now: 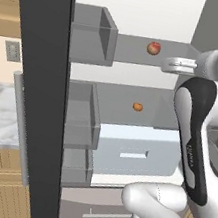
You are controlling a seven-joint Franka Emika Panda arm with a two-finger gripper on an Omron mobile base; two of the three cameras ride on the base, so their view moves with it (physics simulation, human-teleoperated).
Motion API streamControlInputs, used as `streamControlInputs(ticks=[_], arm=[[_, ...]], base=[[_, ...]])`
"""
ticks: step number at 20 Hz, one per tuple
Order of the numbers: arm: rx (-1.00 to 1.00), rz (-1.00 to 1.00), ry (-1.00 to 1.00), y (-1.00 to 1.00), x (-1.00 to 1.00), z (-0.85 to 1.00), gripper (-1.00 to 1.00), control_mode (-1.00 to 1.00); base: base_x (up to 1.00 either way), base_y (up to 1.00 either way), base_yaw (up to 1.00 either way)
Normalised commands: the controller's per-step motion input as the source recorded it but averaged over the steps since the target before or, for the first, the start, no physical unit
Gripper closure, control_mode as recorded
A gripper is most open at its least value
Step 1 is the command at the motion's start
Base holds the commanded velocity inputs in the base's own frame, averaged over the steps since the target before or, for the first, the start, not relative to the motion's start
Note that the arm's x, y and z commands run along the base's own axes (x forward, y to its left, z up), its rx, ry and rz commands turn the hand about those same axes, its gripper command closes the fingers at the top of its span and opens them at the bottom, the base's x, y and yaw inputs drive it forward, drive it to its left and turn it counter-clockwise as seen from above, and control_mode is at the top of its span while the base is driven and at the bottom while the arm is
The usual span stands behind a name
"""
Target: Retrieve the peach and tangerine from the fridge and place them into the bowl on the dining table.
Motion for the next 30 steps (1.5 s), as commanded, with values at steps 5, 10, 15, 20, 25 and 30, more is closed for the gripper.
streamControlInputs(ticks=[5, 10, 15, 20, 25, 30], arm=[[0.00, -0.07, 0.00, -0.12, 0.50, 0.00, -1.00, -1.00], [0.00, -0.03, 0.01, -0.18, 0.61, -0.02, -1.00, -1.00], [0.01, 0.00, 0.08, -0.19, 0.62, -0.07, -1.00, -1.00], [0.00, 0.00, 0.11, -0.06, 0.62, -0.09, -1.00, -1.00], [0.00, 0.00, 0.08, 0.00, 0.60, -0.10, -1.00, -1.00], [0.00, 0.00, 0.00, 0.00, 0.54, -0.11, -1.00, -1.00]], base=[[0.00, 0.00, 0.00], [0.00, 0.00, 0.00], [0.00, 0.00, 0.00], [0.00, 0.00, 0.00], [0.00, 0.00, 0.00], [0.00, 0.00, 0.00]])
